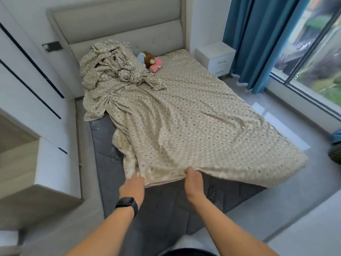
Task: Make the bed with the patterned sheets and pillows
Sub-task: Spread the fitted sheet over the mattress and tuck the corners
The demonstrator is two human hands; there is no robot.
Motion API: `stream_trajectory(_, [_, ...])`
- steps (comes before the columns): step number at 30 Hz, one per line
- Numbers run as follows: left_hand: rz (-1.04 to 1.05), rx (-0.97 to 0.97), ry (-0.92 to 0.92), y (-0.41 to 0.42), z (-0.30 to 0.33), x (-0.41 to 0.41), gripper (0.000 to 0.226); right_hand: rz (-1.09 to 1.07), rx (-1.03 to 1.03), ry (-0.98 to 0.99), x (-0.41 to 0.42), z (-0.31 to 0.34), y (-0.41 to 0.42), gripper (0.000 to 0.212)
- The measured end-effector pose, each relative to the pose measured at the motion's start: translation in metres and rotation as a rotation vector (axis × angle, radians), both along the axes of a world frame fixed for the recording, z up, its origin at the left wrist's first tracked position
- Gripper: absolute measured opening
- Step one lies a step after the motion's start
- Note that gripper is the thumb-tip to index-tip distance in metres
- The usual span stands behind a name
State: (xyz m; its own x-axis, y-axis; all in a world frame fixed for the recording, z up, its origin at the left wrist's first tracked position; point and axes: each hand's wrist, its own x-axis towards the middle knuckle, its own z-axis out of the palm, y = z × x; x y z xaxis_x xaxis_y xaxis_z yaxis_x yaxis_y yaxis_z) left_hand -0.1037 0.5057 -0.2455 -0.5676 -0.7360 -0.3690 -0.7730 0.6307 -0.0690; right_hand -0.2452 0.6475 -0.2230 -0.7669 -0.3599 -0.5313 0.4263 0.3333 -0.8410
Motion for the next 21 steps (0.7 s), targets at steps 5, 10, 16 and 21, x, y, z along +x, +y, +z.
stream_trajectory(5, [0.12,-0.126,0.03,-0.048,-0.003,0.021,0.036,-0.07,-0.077,0.12,-0.064,0.024,-0.026,0.013])
stream_trajectory(10, [0.153,0.008,0.102,-0.039,-0.001,0.016,0.027,0.121,0.028,0.008,-0.072,0.003,-0.055,0.028])
stream_trajectory(16, [0.057,0.29,0.11,-0.044,0.006,0.014,0.016,0.719,0.273,-0.432,0.013,-0.044,-0.05,0.052])
stream_trajectory(21, [-0.21,0.407,0.176,-0.052,0.001,0.039,0.01,0.543,-0.068,-0.727,0.073,-0.06,-0.069,0.031])
